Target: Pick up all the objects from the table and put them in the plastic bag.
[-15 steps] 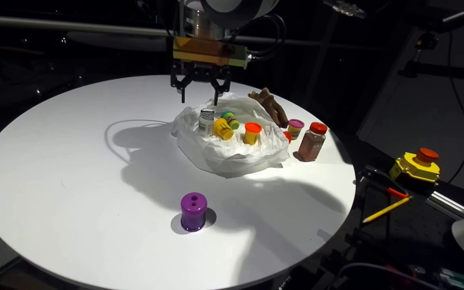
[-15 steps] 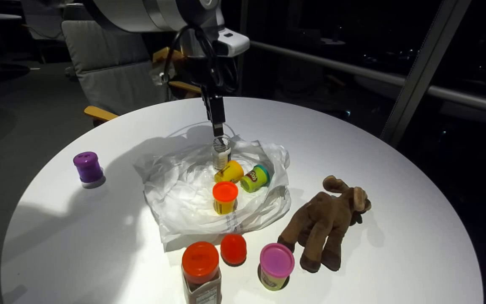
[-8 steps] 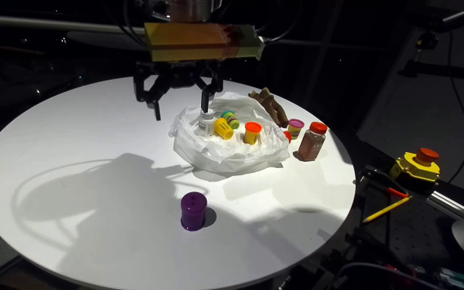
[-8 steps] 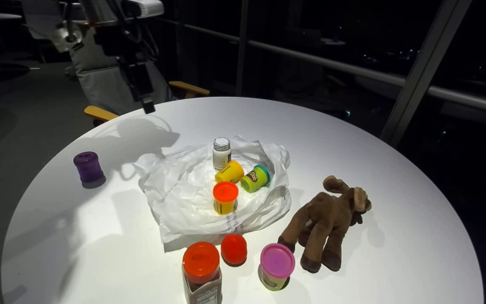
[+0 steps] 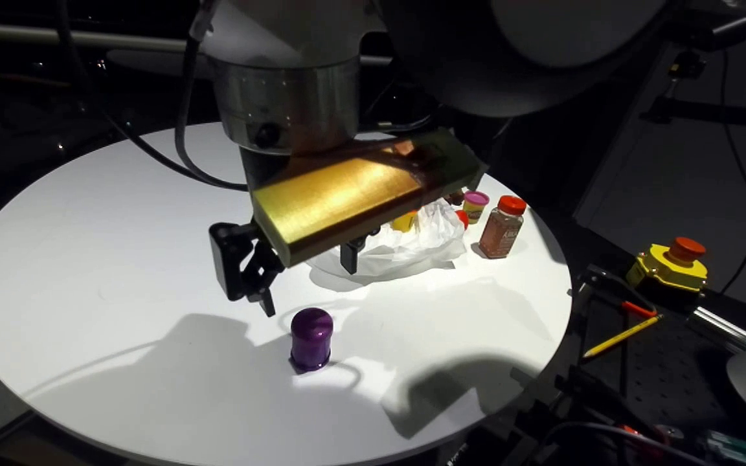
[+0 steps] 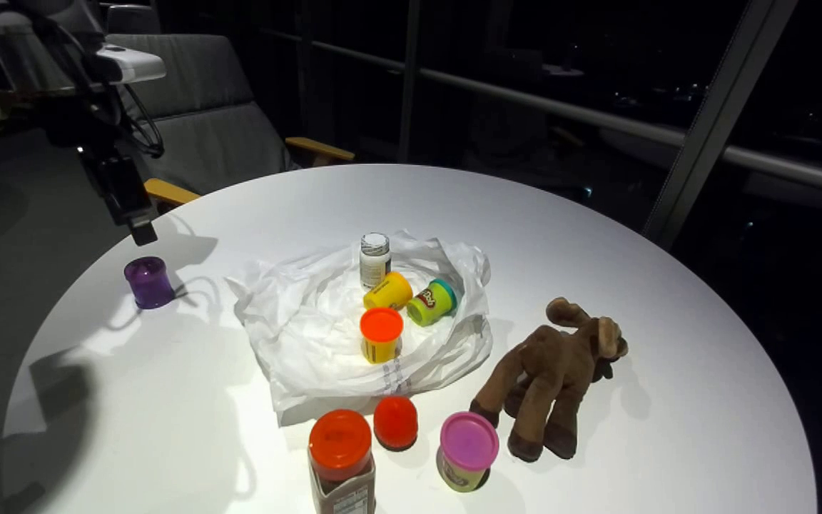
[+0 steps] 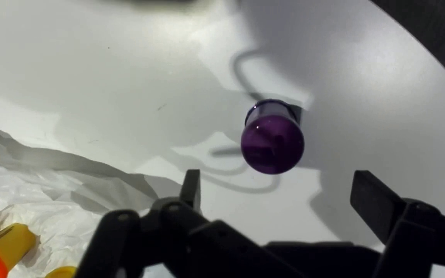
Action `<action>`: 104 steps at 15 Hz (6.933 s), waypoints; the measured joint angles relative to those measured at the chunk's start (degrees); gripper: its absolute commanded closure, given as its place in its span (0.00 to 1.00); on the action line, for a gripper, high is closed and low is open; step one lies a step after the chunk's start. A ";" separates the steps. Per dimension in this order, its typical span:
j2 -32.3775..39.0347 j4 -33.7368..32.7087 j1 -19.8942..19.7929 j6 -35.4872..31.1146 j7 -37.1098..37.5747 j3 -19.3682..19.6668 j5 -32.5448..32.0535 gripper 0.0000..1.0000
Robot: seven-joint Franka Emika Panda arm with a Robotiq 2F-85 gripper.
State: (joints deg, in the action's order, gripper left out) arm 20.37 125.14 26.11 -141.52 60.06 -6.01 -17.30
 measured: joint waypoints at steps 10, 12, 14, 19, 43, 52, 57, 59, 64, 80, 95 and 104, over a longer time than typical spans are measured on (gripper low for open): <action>0.55 5.17 -0.79 -10.55 -0.18 0.82 0.00 0.00; 1.06 5.38 -0.89 -11.40 -0.22 1.42 0.00 0.00; 1.90 5.44 -0.89 -12.08 -0.34 1.87 0.00 0.00; 4.64 5.40 -0.89 -14.27 -0.65 2.23 0.17 0.00; -9.55 6.00 -4.36 -8.39 -0.22 9.20 -0.70 0.75; -2.05 3.57 -16.47 -12.04 -0.24 10.65 1.13 0.75; 6.33 -1.54 -17.73 -13.58 -2.06 10.61 8.84 0.75; 8.98 -3.86 -17.72 -13.58 -2.90 10.34 11.52 0.75; 13.51 -8.63 -16.96 -13.50 -3.66 10.04 14.57 0.18; -19.48 18.01 -11.54 -8.61 -5.88 16.74 -10.28 0.00; -27.18 29.84 -32.13 -7.51 -27.44 13.11 7.55 0.00; -21.91 29.78 -32.52 -9.09 -27.07 11.82 7.53 0.00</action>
State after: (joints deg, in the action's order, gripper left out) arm -1.55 154.92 -6.41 -150.62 32.99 5.81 -9.77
